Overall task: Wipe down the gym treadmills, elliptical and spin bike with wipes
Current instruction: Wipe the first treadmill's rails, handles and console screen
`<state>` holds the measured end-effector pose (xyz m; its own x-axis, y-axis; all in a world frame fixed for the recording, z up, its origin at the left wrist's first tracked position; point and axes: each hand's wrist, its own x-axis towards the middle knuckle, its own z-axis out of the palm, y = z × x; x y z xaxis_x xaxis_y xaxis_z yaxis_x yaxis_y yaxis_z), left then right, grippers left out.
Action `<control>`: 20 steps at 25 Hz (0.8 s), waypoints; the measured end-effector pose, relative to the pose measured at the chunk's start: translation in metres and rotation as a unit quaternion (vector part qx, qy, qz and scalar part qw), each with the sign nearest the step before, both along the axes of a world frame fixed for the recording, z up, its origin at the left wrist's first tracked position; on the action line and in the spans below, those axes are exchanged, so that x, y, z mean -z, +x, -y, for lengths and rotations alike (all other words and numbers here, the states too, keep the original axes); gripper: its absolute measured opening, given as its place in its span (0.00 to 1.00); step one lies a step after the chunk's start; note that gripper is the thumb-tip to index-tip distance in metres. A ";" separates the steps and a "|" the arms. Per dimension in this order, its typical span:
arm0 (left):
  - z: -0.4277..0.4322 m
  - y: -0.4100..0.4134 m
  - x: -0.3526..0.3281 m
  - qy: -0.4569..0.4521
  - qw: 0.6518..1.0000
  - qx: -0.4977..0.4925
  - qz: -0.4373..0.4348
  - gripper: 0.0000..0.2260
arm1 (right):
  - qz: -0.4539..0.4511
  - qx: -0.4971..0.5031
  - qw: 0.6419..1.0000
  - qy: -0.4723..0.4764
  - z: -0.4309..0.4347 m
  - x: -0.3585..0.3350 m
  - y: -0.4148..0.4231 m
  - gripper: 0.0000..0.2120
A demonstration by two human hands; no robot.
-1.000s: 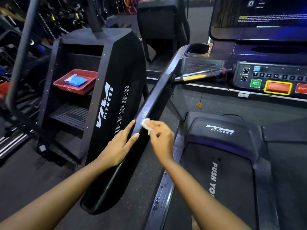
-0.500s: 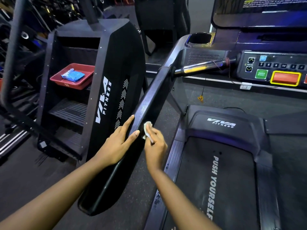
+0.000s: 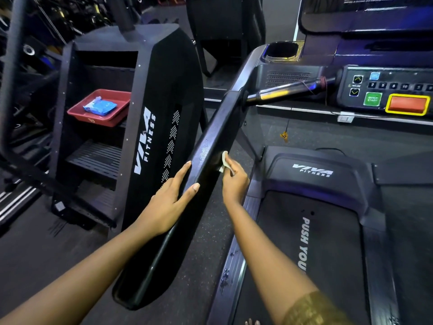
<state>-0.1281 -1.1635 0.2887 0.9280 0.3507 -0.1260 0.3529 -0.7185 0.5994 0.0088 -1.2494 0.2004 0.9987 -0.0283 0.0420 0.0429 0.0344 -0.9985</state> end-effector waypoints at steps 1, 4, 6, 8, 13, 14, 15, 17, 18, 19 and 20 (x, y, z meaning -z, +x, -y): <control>0.000 0.000 0.000 -0.001 1.000 0.001 0.001 0.36 | -0.016 -0.005 1.000 0.014 0.001 0.005 -0.013 0.14; 0.000 0.001 -0.001 0.000 1.000 0.009 0.007 0.36 | -0.043 -0.028 0.998 0.042 0.009 0.019 -0.065 0.16; 0.000 0.001 0.000 0.001 1.000 0.010 0.006 0.36 | -0.050 -0.053 0.996 0.053 0.017 0.021 -0.094 0.15; 0.000 0.001 0.000 0.002 1.000 0.008 0.003 0.37 | -0.078 -0.044 0.993 0.074 0.021 0.021 -0.083 0.16; -0.001 0.002 0.002 0.004 1.000 0.008 0.003 0.37 | -0.143 -0.015 0.986 0.086 0.001 0.015 0.007 0.16; -0.002 0.002 0.002 0.003 1.000 0.006 0.002 0.37 | -0.146 -0.029 0.985 0.093 -0.003 0.013 0.007 0.15; -0.002 0.002 0.002 0.001 1.000 0.004 0.002 0.36 | -0.150 -0.037 0.982 0.105 -0.003 0.012 0.002 0.15; -0.002 0.002 0.002 -0.005 1.000 0.002 0.003 0.36 | -0.165 -0.037 0.977 0.129 0.002 0.009 -0.021 0.15; -0.001 0.002 0.001 -0.004 1.000 0.002 0.002 0.35 | -0.171 -0.040 0.975 0.139 0.004 0.011 -0.035 0.15; 0.000 0.002 0.000 -0.002 1.000 0.002 0.001 0.35 | -0.178 -0.044 0.972 0.149 0.005 0.013 -0.049 0.15; 0.001 0.003 -0.001 -0.001 1.000 -0.001 0.002 0.34 | -0.179 -0.047 0.971 0.153 0.007 0.014 -0.064 0.15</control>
<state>-0.1255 -1.1644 0.2896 0.9275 0.3529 -0.1233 0.3525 -0.7163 0.6022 -0.0547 -1.2561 0.1869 0.9463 0.1078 -0.3048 -0.3233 0.3191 -0.8909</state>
